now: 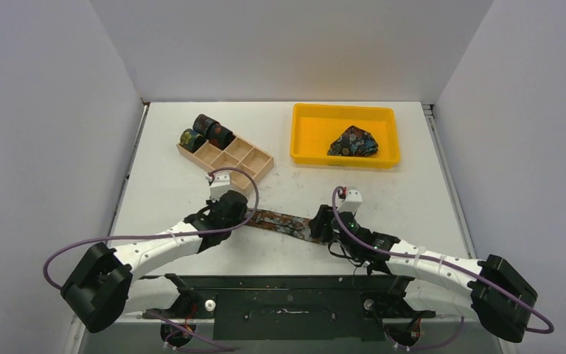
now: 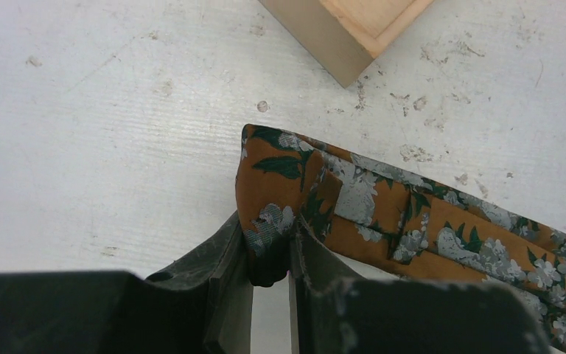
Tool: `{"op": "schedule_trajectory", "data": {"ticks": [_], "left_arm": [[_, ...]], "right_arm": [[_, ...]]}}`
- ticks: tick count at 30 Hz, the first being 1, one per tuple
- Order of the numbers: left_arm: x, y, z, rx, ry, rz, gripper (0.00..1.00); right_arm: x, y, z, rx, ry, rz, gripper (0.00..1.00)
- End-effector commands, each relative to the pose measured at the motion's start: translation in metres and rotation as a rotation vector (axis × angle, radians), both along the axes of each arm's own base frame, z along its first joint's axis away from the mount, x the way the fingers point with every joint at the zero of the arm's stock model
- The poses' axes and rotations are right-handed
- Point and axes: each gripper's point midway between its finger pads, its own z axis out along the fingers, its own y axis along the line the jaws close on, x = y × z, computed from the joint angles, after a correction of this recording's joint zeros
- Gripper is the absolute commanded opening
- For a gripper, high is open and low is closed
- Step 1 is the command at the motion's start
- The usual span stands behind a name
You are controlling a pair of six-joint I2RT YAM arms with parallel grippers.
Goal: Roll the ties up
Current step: Roll the tie at the center of the board.
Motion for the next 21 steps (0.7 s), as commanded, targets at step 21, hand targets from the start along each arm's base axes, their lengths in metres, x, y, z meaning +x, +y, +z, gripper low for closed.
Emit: {"op": "schedule_trajectory", "data": {"ticks": [21], "left_arm": [[-0.005, -0.078, -0.004, 0.649, -0.053, -0.144, 0.00]], "right_arm": [[-0.001, -0.052, 0.010, 0.036, -0.079, -0.124, 0.61]]}}
